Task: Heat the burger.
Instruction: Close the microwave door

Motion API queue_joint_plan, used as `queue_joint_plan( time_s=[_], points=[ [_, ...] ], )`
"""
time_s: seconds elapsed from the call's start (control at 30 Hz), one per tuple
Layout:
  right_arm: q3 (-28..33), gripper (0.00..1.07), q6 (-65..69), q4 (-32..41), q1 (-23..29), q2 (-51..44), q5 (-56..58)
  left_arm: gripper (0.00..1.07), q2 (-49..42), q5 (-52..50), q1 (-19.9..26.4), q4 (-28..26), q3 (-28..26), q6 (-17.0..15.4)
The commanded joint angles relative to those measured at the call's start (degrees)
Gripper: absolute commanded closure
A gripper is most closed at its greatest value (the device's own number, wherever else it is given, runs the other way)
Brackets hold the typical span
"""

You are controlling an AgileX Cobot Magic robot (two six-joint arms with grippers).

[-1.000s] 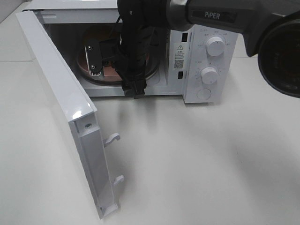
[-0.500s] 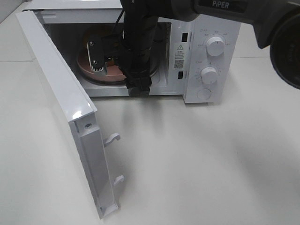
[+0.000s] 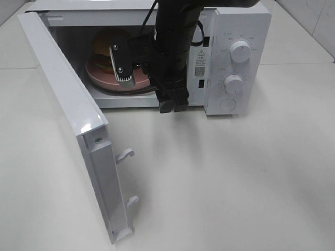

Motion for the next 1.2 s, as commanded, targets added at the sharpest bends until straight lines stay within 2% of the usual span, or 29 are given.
queue_joint_plan(
  time_s=[0.03,0.07,0.17,0.23,0.27,0.33,0.5,0.53,0.6,0.63,0.8,1.07,1.2],
  points=[
    [5.0,0.39,0.8,-0.1,-0.1,-4.0,-1.7,0.07,-1.1,-0.6,0.1,-0.1,0.1,-0.3],
    [7.4,0.36,1.0,-0.1,-0.1,-5.7,-2.3,0.07,-1.1,-0.6,0.1,-0.1,0.1,-0.3],
    [8.9,0.34,1.5,-0.3,-0.1,-6.7,-3.0,0.07,-1.1,-0.6,0.1,-0.1,0.1,-0.3],
    [15.8,0.22,4.2,-1.5,-0.1,-11.4,-7.1,0.07,-1.1,-0.6,0.1,-0.1,0.1,-0.3],
    [15.8,0.22,4.2,-1.5,-0.1,-11.4,-7.1,0.07,-1.1,-0.6,0.1,-0.1,0.1,-0.3],
    [21.0,0.19,6.1,-1.4,-0.1,-16.0,-9.6,0.07,-1.1,-0.6,0.1,-0.1,0.1,-0.3],
    [26.5,0.20,11.1,-1.4,-0.1,-21.5,-10.2,0.07,-1.1,-0.6,0.1,-0.1,0.1,-0.3],
    [29.5,0.20,13.6,-1.4,-0.1,-24.0,-10.2,0.07,-1.1,-0.6,0.1,-0.1,0.1,-0.3],
    [30.7,0.20,14.0,-1.4,-0.1,-25.4,-10.2,0.07,-1.1,-0.6,0.1,-0.1,0.1,-0.3],
    [34.0,0.21,14.8,-1.0,-0.1,-28.4,-10.2,0.07,-1.1,-0.6,0.1,-0.1,0.1,-0.3],
    [39.6,0.21,16.5,-1.3,-0.2,-33.6,-10.0,0.07,-1.1,-0.6,0.1,-0.1,0.1,-0.3],
    [47.8,0.22,22.4,-3.7,-4.3,-42.8,-9.9,0.07,-1.1,-0.6,0.1,-0.1,0.1,-0.3],
    [52.1,0.24,29.2,-6.1,-8.7,-47.1,-10.1,0.07,-1.1,-0.6,0.1,-0.1,0.1,-0.3]
  ],
)
